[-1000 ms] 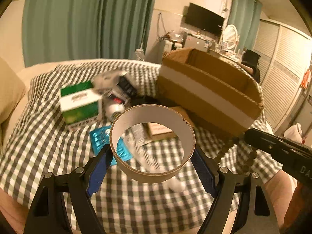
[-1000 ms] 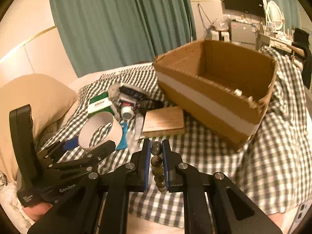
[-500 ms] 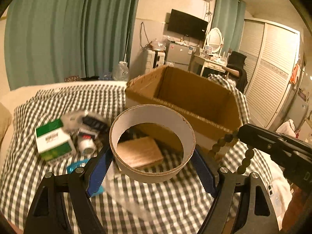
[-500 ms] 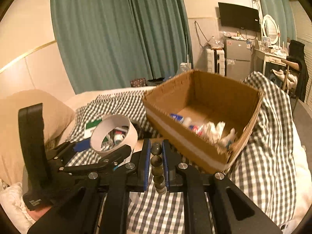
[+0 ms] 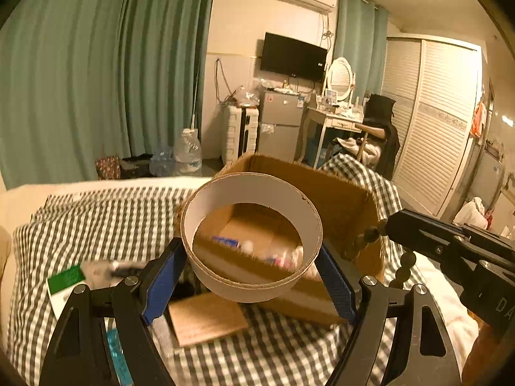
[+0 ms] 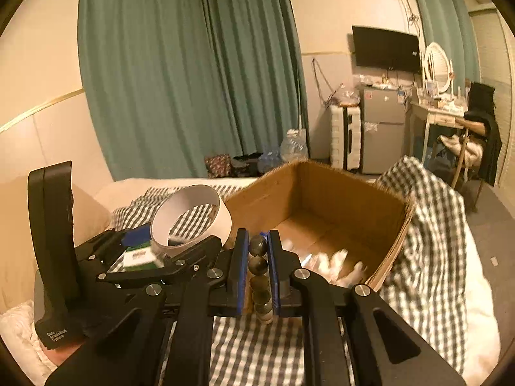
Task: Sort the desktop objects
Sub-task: 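Lift the bracelet and tape roll and carry them over the box, then open right tool to drop bracelet into box while left tool releases tape roll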
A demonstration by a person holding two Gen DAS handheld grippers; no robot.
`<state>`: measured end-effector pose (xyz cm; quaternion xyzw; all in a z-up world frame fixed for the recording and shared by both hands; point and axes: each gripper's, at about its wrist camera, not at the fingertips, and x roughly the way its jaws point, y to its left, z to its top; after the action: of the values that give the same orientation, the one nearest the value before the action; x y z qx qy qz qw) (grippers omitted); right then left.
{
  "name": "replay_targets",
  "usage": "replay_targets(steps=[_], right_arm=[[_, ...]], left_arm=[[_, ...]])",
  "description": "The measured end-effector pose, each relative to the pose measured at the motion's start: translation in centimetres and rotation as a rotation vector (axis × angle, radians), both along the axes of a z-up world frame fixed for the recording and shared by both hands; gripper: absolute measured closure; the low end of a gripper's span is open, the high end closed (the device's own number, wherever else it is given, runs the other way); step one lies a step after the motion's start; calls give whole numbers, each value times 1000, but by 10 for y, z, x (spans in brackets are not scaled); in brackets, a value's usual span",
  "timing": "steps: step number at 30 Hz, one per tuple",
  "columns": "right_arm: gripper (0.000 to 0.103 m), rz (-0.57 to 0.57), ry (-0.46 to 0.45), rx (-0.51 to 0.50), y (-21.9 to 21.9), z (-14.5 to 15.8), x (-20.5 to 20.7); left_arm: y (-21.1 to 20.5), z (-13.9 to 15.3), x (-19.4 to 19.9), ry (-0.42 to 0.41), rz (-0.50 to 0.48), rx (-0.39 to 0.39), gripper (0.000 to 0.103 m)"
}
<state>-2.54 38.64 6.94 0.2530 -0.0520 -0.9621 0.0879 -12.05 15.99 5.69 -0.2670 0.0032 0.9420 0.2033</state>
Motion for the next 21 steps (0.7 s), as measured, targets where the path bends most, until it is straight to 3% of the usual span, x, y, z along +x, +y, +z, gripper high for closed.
replay_targets(steps=[9, 21], right_arm=[[92, -30, 30, 4, 25, 12, -28], [92, -79, -52, -46, 52, -30, -76]], left_arm=[[29, 5, -31, 9, -25, -17, 20], [65, -27, -72, -46, -40, -46, 20]])
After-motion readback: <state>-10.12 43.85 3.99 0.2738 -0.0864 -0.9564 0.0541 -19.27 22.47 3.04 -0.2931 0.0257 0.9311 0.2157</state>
